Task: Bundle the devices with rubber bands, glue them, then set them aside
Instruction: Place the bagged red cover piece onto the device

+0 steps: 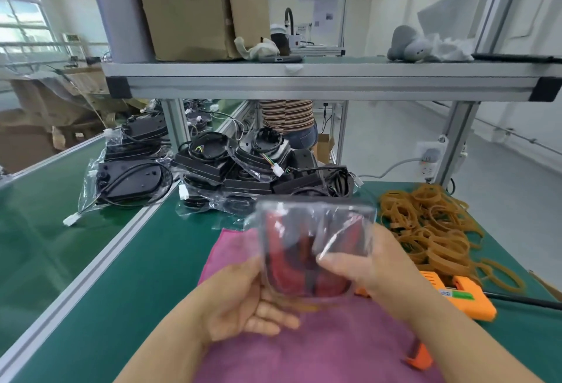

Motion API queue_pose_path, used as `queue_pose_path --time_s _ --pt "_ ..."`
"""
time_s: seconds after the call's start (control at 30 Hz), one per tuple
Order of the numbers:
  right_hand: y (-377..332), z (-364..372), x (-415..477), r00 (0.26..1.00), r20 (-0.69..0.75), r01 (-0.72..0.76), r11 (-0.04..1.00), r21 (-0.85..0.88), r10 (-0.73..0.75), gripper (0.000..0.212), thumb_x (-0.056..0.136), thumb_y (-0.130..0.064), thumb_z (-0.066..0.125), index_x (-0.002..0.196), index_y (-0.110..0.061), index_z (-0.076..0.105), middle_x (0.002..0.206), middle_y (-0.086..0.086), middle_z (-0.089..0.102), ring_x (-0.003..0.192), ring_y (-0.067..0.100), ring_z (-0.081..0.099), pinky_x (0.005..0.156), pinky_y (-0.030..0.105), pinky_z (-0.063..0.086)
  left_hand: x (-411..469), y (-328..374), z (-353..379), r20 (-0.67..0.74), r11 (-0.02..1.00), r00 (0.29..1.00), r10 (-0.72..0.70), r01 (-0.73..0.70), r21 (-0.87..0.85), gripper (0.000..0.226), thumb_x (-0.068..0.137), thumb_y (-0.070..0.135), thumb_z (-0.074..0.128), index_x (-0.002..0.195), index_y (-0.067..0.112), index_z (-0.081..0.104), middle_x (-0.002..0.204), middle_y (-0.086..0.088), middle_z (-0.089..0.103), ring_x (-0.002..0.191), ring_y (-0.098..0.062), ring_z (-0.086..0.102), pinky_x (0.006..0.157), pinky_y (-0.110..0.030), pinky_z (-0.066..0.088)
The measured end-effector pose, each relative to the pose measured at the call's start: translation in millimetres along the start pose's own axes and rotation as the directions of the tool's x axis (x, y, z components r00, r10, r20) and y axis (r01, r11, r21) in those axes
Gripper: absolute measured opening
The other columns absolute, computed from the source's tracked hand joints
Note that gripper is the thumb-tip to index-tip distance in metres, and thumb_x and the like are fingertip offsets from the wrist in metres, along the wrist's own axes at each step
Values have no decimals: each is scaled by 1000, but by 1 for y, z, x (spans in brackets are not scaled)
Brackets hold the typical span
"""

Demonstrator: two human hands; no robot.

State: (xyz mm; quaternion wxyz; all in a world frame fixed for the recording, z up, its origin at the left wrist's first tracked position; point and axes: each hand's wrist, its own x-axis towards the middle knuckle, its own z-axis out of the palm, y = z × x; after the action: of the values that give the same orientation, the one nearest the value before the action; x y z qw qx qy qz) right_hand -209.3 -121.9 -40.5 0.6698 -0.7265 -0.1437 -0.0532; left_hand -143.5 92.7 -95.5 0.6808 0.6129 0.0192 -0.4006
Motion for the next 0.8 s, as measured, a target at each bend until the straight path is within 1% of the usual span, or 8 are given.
queue_pose_path --time_s 0.07,0.23,0.3,0.4,0.47,0.57,0.63,0.8 --pt "10 -4 3 992 -81 -86 985 146 99 33 68 -12 74 100 -21 72 99 11 75 94 26 73 71 26 57 -15 1 9 0 968 1000 15 -15 252 74 98 65 25 87 17 80 105 -15 75 76 -20 74 54 -21 54" --pt "22 -1 0 943 -24 -307 892 333 333 32 74 -20 75 105 -13 75 110 19 72 100 33 71 77 36 59 -27 6 14 -178 849 960 216 -95 519 62 100 59 32 86 16 74 86 0 77 64 -6 67 70 -27 51" --pt "28 -1 -1 920 -26 -358 863 356 392 35 78 -25 79 107 -8 75 111 20 72 101 34 70 79 37 59 -32 7 17 -213 843 928 306 -159 514 60 103 51 32 90 14 77 87 2 78 68 -5 68 76 -31 52" --pt "36 1 -1 891 -51 -404 841 361 450 48 75 -35 75 112 -4 72 111 19 72 103 34 70 85 39 57 -36 8 20 -152 791 850 505 -384 477 51 102 50 33 108 23 76 104 7 76 95 -7 71 92 -32 54" --pt "38 2 -2 890 -46 -409 838 361 454 53 77 -39 72 116 -4 69 112 18 72 105 33 69 88 40 56 -38 8 21 -72 727 788 611 -523 445 45 94 58 50 126 30 65 120 10 70 109 -5 66 97 -30 53" --pt "38 6 -3 909 -7 -385 844 373 418 46 86 -37 69 119 -6 68 116 18 71 108 33 68 89 39 57 -37 11 24 -135 703 729 671 -568 427 91 58 63 76 140 36 47 131 18 60 115 4 59 93 -18 52" --pt "37 10 -5 923 26 -365 855 369 383 39 89 -34 69 118 -9 69 117 17 70 108 33 68 85 36 58 -35 18 29 -213 681 673 708 -572 457 96 48 57 84 136 43 49 126 22 59 112 3 61 87 -18 53" --pt "43 19 -13 906 75 -421 872 249 416 41 79 -40 76 113 -18 72 114 15 72 107 33 69 95 47 53 -28 32 37 -359 646 539 762 -597 475 16 76 42 81 83 29 76 81 1 74 74 -10 68 76 -41 57"
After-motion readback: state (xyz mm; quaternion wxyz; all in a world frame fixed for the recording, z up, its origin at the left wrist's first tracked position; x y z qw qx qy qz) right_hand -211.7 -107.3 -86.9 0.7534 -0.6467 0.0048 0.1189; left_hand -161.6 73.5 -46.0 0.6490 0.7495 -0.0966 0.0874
